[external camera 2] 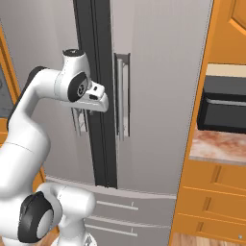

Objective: Take the lemon wedge from the fridge and place it on the plate with fish on the dining counter.

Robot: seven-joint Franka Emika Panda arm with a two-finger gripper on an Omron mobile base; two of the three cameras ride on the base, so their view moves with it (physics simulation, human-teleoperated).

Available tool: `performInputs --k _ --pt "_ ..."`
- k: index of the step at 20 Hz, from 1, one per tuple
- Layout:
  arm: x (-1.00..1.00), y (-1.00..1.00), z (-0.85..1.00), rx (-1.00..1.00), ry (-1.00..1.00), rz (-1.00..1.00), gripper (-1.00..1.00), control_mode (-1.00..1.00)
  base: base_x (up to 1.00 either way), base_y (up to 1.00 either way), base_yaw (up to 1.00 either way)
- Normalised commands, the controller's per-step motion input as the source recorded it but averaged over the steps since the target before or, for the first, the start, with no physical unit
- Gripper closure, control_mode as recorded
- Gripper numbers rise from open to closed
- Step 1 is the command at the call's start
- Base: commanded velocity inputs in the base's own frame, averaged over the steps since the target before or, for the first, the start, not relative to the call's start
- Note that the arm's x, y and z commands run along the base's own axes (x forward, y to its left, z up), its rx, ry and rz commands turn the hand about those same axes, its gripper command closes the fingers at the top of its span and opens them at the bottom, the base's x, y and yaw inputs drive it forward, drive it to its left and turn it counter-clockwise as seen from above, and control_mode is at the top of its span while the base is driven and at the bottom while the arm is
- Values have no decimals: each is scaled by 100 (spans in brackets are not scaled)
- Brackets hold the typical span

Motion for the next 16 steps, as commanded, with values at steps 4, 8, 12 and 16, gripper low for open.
performInputs --k 4,8,12,16 --pt "-3 1 -3 -1 2 0 -100 -100 0 0 0" --pt "0 0 0 0 0 0 -100 -100 0 0 0" --pt "0 0 0 0 0 0 -100 -100 0 0 0" --pt "-3 16 -2 -4 0 0 -100 100 0 19 0"
